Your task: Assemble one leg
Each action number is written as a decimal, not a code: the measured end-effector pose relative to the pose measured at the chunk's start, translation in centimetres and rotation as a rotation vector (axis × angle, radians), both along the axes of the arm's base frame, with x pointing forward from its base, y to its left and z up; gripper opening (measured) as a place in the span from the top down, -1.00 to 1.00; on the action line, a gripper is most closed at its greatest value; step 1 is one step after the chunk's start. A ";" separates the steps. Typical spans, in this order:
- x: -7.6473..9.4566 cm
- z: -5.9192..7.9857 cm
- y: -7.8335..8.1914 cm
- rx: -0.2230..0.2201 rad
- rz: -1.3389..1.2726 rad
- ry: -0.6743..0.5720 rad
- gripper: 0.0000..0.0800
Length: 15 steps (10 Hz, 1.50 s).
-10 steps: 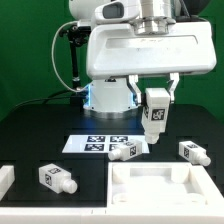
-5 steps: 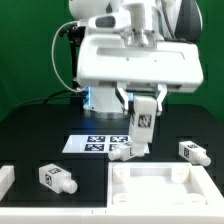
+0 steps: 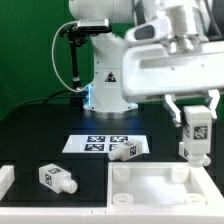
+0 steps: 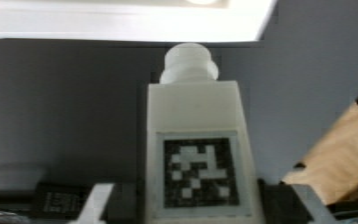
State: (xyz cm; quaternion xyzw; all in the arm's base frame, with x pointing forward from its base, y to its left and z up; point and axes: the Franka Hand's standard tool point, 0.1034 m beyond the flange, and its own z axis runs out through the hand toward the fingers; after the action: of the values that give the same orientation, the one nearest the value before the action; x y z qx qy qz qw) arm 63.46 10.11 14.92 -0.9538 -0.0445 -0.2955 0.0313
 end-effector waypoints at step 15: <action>-0.3 -6.6 1.2 -0.019 0.016 -0.001 0.28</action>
Offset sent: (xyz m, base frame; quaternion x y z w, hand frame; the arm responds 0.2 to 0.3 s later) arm -0.0169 -0.0255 -0.0250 -0.0972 0.0553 -0.0720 0.9911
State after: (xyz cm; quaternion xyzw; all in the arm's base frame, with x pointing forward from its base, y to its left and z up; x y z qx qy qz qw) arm 63.13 11.30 8.33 -0.9535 -0.0547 -0.2953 0.0245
